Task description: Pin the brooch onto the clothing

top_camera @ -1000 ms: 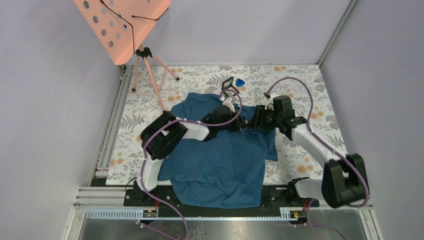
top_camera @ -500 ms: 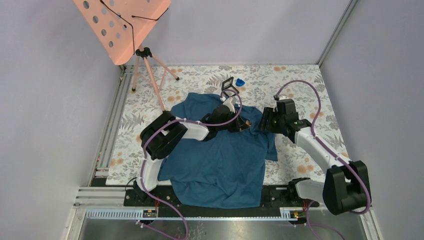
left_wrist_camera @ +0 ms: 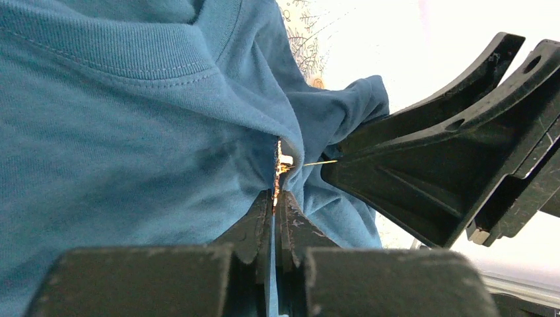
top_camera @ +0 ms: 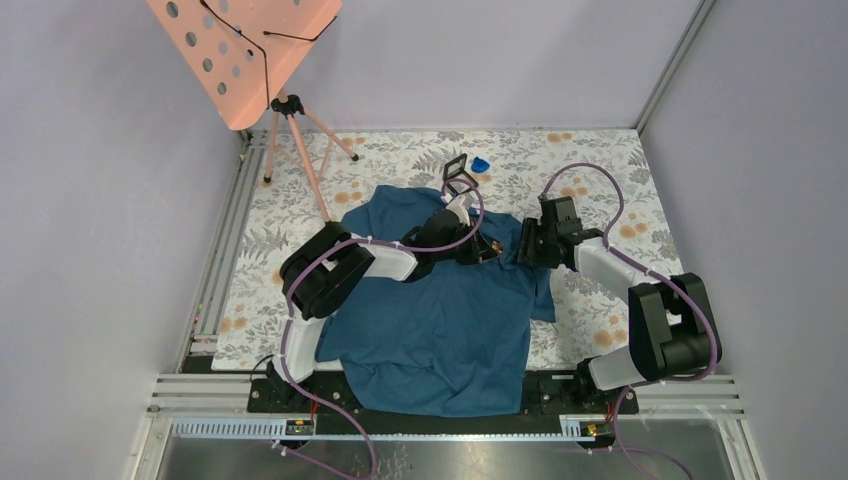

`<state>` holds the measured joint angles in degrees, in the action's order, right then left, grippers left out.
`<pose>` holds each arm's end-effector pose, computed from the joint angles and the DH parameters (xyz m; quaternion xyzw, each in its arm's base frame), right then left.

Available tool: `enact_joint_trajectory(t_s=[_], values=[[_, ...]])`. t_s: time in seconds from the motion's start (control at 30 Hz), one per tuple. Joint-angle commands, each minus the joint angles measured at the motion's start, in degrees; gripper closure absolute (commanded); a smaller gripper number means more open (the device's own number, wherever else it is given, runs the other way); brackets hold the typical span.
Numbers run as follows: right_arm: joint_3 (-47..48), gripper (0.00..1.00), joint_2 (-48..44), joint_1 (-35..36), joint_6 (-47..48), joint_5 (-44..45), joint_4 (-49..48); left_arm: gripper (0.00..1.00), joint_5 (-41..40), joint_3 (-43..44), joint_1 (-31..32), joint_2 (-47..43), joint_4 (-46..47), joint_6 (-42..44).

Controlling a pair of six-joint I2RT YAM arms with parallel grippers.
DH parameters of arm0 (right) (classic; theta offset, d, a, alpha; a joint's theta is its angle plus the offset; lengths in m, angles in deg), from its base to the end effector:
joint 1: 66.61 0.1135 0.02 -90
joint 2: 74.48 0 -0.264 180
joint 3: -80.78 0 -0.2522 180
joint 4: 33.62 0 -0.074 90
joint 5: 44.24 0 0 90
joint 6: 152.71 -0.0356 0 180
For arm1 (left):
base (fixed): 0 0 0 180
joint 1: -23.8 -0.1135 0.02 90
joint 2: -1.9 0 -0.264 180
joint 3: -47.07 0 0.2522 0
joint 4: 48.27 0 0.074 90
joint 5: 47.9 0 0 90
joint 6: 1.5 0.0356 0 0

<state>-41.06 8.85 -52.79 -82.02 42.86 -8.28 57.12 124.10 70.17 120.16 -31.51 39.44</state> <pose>0.2785 0.0704 0.1839 0.0365 0.9402 0.1191 0.3169 0.2923 -0.3200 0.1349 0.0511 0.8351 -0.4709 0.2797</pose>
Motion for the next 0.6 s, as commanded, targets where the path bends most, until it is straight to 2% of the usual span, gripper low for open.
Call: enact_joint_trajectory(t_s=[0.0, 0.27, 0.4, 0.57], values=[[2.46, 0.46, 1.52, -0.34, 0.65, -1.98, -4.4, 1.0, 2.19, 1.82, -0.27, -0.14, 3.67, 1.23], [2.31, 0.49, 3.51, -0.46, 0.87, -7.06, -9.36, 1.0, 3.24, 1.78, -0.37, -0.37, 3.52, 2.36], [1.17, 0.57, 3.57, -0.48, 0.64, -10.05, -12.72, 1.0, 4.21, 1.86, -0.34, -0.4, 3.67, 2.72], [0.26, 0.6, 3.14, -0.64, 0.43, -13.29, -15.03, 1.0, 4.94, 1.92, -0.4, -0.23, 3.62, 2.83]])
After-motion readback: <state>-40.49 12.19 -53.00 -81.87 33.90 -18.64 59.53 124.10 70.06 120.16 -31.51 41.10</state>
